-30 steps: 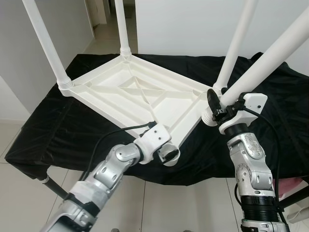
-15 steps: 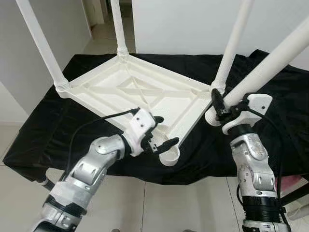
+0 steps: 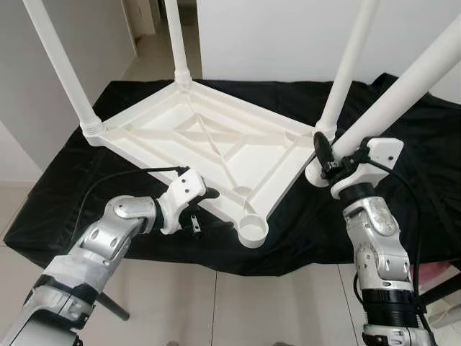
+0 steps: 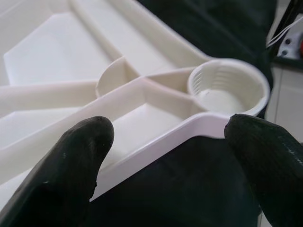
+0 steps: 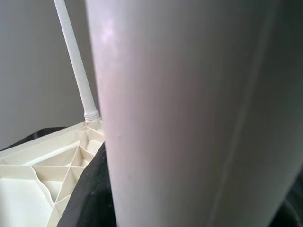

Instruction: Building children table

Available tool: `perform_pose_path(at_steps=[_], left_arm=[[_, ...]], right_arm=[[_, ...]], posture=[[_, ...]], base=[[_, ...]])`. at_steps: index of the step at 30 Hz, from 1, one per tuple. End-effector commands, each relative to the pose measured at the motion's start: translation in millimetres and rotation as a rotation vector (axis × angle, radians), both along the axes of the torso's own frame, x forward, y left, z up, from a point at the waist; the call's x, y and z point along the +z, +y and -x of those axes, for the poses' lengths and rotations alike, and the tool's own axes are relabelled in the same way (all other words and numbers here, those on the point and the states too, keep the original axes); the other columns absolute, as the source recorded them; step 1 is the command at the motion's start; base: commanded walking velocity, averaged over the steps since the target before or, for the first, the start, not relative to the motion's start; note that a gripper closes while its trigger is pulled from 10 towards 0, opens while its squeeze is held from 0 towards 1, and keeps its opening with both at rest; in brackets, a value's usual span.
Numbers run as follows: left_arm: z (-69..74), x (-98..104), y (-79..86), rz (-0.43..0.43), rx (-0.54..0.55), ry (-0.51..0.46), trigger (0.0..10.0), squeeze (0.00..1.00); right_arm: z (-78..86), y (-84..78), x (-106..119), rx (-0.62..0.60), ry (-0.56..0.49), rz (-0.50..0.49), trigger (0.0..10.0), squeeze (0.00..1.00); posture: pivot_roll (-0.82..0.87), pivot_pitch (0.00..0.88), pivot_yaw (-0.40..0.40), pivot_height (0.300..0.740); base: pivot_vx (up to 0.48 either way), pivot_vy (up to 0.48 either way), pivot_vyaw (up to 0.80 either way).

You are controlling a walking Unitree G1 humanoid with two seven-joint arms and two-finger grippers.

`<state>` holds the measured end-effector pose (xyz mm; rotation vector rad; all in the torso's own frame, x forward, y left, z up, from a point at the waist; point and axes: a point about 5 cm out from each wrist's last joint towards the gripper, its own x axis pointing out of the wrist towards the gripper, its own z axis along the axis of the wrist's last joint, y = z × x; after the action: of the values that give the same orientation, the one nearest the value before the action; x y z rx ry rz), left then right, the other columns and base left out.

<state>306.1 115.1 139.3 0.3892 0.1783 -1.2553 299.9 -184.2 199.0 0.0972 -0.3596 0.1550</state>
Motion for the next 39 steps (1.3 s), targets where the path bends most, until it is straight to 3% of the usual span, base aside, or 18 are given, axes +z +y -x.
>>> perform_pose_path(at_steps=[1,11,13,22,29,35,39], left_arm=[[-2.3,-1,-0.3,-0.032,-0.039,0.001,10.0,0.0],[-24.4,-4,-8.9,-0.126,-0.033,-0.03,10.0,0.0],[-24.4,-4,-8.9,-0.126,-0.033,-0.03,10.0,0.0],[-27.9,-18,-5.3,-0.282,-0.12,-0.009,10.0,0.0],[-29.5,-21,3.4,-0.314,-0.139,0.02,10.0,0.0],[-35.1,-23,7.1,-0.331,-0.092,0.023,10.0,0.0],[-45.9,-28,3.3,-0.391,0.013,0.009,10.0,0.0]], right_arm=[[-0.4,0.5,6,0.005,-0.029,0.011,10.0,0.0],[0.2,-1.6,9,-0.009,-0.041,0.012,10.0,0.0],[0.2,-1.6,9,-0.009,-0.041,0.012,10.0,0.0],[0.4,-1.3,9,-0.017,-0.047,0.007,10.0,0.0],[1.9,-2.3,8,-0.026,-0.047,0.008,10.0,0.0],[2.9,-3.6,8,-0.031,-0.047,0.007,10.0,0.0],[2.5,-1.6,9,-0.026,-0.051,0.01,10.0,0.0]], posture=[[-0.09,0.0,0.049,0.74],[-0.1,0.0,0.061,0.74],[-0.1,0.0,0.061,0.74],[-0.11,0.0,0.076,0.74],[-0.11,0.0,0.081,0.74],[-0.12,0.0,0.088,0.74],[-0.12,0.0,0.088,0.74]], base=[[0.0,0.0,0.0],[0.0,0.0,0.0],[0.0,0.0,0.0],[0.0,0.0,0.0],[0.0,0.0,0.0],[0.0,0.0,0.0],[0.0,0.0,0.0]])
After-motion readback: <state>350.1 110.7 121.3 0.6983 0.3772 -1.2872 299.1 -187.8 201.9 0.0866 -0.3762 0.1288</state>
